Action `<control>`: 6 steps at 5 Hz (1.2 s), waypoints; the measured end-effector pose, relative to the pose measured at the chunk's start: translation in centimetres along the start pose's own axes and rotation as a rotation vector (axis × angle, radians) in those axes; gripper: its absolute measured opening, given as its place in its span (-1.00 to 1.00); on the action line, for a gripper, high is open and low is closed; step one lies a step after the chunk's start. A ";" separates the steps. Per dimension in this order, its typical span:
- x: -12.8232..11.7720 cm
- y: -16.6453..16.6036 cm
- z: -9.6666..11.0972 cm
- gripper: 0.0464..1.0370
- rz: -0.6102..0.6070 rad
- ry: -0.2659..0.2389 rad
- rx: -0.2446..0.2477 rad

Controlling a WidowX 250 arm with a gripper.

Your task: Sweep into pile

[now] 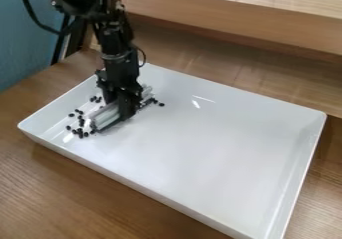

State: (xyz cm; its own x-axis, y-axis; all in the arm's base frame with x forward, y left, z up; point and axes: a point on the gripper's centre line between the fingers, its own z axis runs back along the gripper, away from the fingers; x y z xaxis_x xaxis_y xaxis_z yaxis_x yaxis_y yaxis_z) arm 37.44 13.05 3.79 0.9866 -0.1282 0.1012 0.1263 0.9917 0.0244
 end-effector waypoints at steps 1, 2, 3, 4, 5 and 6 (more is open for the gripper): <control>0.1 0.0 0.0 -0.28 0.007 -0.010 -0.002; -0.2 0.3 -0.2 -0.14 0.028 -0.007 -0.006; -0.6 0.1 -0.2 0.48 0.039 0.015 -0.010; -0.6 -0.1 -0.3 0.92 0.052 0.014 -0.020; -0.8 -0.4 -0.5 0.93 0.060 0.016 -0.031; -1.0 -1.0 -0.4 0.92 0.067 0.021 -0.066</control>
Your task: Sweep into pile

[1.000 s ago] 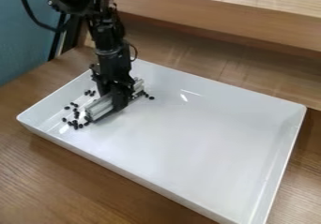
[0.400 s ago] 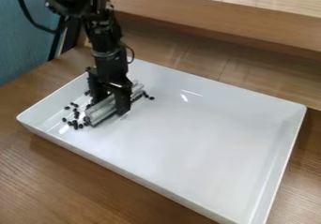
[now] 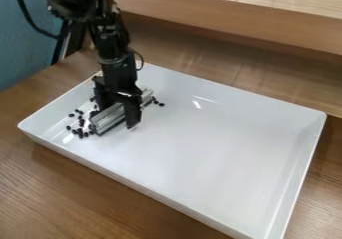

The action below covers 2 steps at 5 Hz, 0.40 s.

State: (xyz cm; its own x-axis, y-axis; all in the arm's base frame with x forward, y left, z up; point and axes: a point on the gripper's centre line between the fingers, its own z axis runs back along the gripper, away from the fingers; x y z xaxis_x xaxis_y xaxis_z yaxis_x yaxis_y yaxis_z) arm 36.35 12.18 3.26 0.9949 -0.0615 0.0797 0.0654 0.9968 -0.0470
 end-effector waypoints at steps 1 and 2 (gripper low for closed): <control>0.4 -0.8 2.0 0.92 0.008 -0.040 -0.036; 0.6 -1.6 3.8 0.92 0.014 -0.066 -0.043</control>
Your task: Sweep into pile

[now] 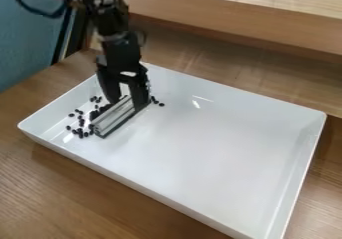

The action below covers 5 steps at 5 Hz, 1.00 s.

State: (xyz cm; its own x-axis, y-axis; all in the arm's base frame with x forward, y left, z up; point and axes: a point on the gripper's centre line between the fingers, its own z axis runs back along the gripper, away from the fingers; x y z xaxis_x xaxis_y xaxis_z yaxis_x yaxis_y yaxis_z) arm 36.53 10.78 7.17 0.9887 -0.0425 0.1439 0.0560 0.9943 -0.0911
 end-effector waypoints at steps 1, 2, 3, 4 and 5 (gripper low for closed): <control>0.0 -0.5 2.1 0.92 0.004 -0.020 0.005; 0.0 -1.4 3.9 0.92 0.008 -0.028 0.003; 0.5 -3.6 5.5 0.92 0.041 0.041 0.024; 0.5 -6.6 5.5 0.92 0.107 0.083 0.005; 0.6 -9.5 7.1 0.92 0.128 0.040 0.006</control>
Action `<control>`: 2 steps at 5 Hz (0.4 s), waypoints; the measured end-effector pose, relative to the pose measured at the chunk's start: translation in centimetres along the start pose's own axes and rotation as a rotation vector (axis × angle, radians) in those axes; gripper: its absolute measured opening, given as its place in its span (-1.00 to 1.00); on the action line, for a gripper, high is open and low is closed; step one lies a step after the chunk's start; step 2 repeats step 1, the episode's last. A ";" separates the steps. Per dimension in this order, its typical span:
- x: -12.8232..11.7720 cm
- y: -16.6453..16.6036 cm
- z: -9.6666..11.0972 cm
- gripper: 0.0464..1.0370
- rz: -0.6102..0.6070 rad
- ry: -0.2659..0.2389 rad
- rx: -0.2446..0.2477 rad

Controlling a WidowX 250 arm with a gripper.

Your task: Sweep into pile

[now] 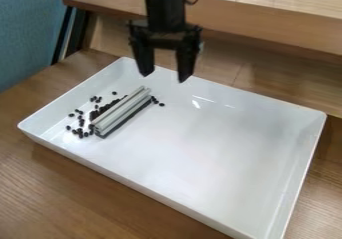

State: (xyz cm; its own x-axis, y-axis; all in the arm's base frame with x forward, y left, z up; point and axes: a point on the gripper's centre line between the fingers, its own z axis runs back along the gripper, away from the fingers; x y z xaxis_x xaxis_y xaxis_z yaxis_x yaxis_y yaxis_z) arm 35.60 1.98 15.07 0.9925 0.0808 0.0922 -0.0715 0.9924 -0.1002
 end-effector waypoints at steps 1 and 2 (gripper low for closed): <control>-0.5 -1.5 -0.2 0.92 0.037 -0.018 0.040; -0.5 -1.5 -0.2 0.92 0.037 -0.018 0.040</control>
